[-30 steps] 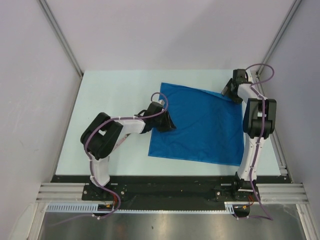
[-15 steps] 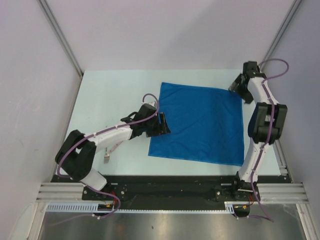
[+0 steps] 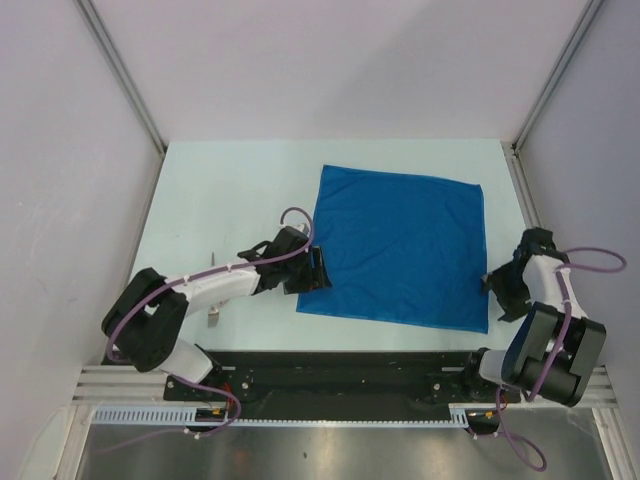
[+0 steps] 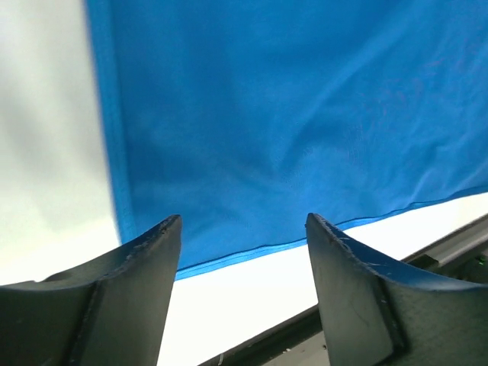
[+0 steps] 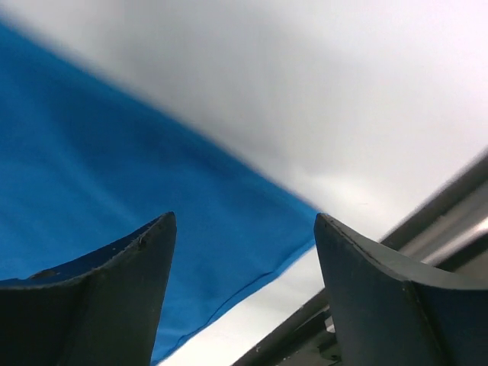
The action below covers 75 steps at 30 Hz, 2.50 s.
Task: Fold the napkin into a case and place the utensils inside
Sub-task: Flatten out the crumpled napkin at the center of the board, then pick up the flattened napkin from the center of the board.
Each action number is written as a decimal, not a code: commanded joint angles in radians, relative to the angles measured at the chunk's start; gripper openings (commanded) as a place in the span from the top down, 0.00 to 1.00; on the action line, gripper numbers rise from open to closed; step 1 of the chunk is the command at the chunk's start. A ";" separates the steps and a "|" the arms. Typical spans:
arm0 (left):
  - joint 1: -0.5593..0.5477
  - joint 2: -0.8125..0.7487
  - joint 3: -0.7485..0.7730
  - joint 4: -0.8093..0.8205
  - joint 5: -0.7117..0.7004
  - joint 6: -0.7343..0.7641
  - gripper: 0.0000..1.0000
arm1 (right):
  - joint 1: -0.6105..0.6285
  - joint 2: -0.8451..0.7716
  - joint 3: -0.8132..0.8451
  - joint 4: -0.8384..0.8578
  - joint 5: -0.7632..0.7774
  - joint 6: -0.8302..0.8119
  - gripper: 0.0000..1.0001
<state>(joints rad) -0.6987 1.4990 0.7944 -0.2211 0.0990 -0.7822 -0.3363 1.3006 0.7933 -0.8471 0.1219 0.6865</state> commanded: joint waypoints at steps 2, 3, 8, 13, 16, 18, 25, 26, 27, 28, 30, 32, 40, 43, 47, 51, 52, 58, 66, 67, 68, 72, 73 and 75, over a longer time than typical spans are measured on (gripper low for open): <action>-0.004 -0.089 -0.034 0.025 -0.047 -0.028 0.30 | -0.145 -0.061 -0.115 0.032 -0.047 0.041 0.33; -0.004 -0.092 -0.038 0.029 -0.050 -0.026 0.31 | -0.148 -0.064 -0.126 0.033 -0.050 0.038 0.37; -0.002 -0.112 -0.064 0.046 -0.045 -0.038 0.33 | -0.101 -0.106 -0.140 0.023 -0.058 0.060 0.45; -0.002 -0.138 -0.080 0.066 -0.027 -0.031 0.34 | -0.096 -0.142 -0.196 0.009 -0.027 0.096 0.43; -0.004 -0.175 -0.092 0.066 -0.036 -0.025 0.34 | -0.087 -0.143 -0.232 0.014 -0.031 0.119 0.43; 0.001 -0.184 -0.093 0.059 -0.041 -0.019 0.34 | -0.087 -0.141 -0.238 0.006 0.010 0.146 0.43; 0.013 -0.209 -0.112 -0.011 -0.084 -0.029 0.33 | -0.078 -0.104 -0.266 0.077 0.025 0.159 0.55; 0.013 -0.213 -0.127 -0.009 -0.096 -0.035 0.33 | -0.078 -0.107 -0.263 0.080 0.022 0.153 0.59; 0.011 -0.215 -0.139 -0.009 -0.096 -0.046 0.33 | -0.078 -0.110 -0.261 0.088 0.016 0.144 0.70; 0.013 -0.212 -0.161 -0.011 -0.096 -0.049 0.33 | -0.076 -0.116 -0.263 0.101 0.013 0.128 0.74; 0.013 -0.195 -0.175 -0.029 -0.133 -0.063 0.33 | -0.075 -0.124 -0.267 0.109 -0.004 0.114 0.89; 0.013 -0.183 -0.201 -0.015 -0.134 -0.069 0.33 | -0.047 -0.150 -0.267 0.103 -0.007 0.116 0.96; 0.002 -0.093 -0.195 -0.035 -0.176 -0.121 0.31 | 0.072 -0.242 -0.238 0.060 0.059 0.154 1.00; -0.010 -0.045 -0.144 -0.093 -0.212 -0.138 0.37 | 0.124 -0.274 -0.250 0.065 0.079 0.183 1.00; -0.091 0.001 -0.086 -0.225 -0.344 -0.190 0.39 | 0.138 -0.314 -0.266 0.057 0.082 0.202 1.00; -0.154 0.033 -0.041 -0.351 -0.455 -0.282 0.40 | 0.140 -0.353 -0.263 0.057 0.099 0.196 1.00; -0.162 0.046 -0.021 -0.407 -0.472 -0.299 0.40 | 0.140 -0.360 -0.258 0.056 0.102 0.193 1.00; -0.205 0.060 -0.012 -0.460 -0.515 -0.356 0.42 | 0.138 -0.363 -0.247 0.063 0.078 0.182 1.00; -0.225 0.133 -0.031 -0.419 -0.411 -0.394 0.44 | 0.138 -0.406 -0.262 0.065 0.074 0.174 1.00; -0.226 0.144 -0.018 -0.419 -0.410 -0.397 0.43 | 0.138 -0.409 -0.264 0.065 0.070 0.174 1.00; -0.234 0.174 -0.011 -0.423 -0.412 -0.400 0.42 | 0.140 -0.417 -0.266 0.065 0.067 0.177 1.00; -0.237 0.222 -0.007 -0.428 -0.400 -0.422 0.45 | 0.138 -0.419 -0.256 0.060 0.056 0.177 1.00; -0.237 0.228 -0.011 -0.419 -0.374 -0.423 0.47 | 0.138 -0.422 -0.255 0.059 0.061 0.182 1.00; -0.239 0.240 -0.006 -0.408 -0.352 -0.430 0.59 | 0.140 -0.429 -0.253 0.059 0.059 0.183 1.00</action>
<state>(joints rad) -0.9211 1.6154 0.8597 -0.6342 -0.4225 -1.1534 -0.2005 0.8951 0.5278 -0.7914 0.1688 0.8612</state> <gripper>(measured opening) 0.519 0.047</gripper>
